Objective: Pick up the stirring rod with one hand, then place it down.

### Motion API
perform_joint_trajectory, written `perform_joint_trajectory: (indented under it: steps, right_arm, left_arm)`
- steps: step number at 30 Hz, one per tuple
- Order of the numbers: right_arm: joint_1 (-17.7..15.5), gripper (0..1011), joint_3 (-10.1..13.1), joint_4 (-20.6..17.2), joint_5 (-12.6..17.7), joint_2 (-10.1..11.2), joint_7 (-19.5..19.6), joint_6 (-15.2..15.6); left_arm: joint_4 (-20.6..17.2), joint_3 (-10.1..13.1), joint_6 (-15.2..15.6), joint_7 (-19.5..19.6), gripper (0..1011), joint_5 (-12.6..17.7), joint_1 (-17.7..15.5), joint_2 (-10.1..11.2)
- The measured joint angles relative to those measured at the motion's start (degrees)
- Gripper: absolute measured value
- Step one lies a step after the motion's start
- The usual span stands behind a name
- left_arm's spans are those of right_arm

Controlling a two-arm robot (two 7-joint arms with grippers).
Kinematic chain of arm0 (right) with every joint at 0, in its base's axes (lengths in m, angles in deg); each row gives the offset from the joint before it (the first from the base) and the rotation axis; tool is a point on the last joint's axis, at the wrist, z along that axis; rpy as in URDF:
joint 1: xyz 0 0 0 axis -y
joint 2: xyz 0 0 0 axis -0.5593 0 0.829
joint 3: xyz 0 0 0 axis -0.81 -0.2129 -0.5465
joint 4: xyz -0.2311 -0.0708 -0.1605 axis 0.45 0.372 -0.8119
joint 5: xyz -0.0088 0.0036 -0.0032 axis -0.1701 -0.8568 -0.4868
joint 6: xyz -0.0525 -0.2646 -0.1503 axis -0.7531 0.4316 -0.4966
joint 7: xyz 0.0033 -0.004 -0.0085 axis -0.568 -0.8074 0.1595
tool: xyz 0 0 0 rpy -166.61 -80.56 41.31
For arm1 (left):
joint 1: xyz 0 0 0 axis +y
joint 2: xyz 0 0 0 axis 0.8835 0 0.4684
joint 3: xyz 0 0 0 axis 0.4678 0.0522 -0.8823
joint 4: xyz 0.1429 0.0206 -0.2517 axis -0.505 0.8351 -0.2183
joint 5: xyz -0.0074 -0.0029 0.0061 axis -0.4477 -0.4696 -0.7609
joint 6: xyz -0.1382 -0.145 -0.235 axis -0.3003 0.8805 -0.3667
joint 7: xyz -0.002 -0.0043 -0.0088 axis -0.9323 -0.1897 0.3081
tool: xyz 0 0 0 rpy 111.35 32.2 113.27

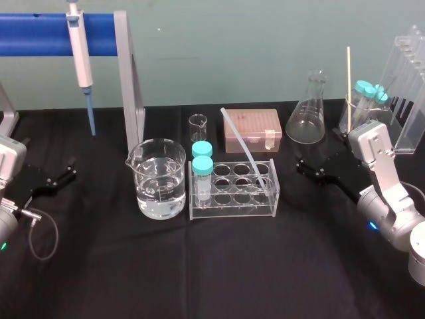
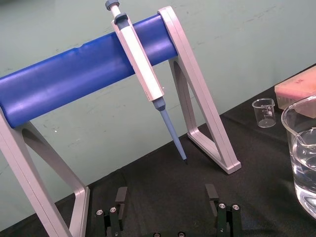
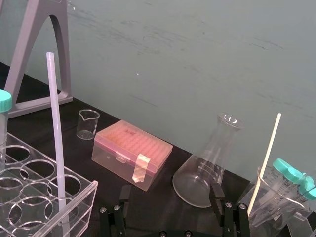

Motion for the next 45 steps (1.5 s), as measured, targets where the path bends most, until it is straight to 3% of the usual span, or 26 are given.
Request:
perform_joint_trajectory:
  steps: [45]
  right_arm:
    - [0.0, 1003, 0.0, 0.0, 0.0, 0.0, 0.0, 0.0]
  left_arm:
    - [0.0, 0.0, 0.0, 0.0, 1000, 0.0, 0.0, 0.0]
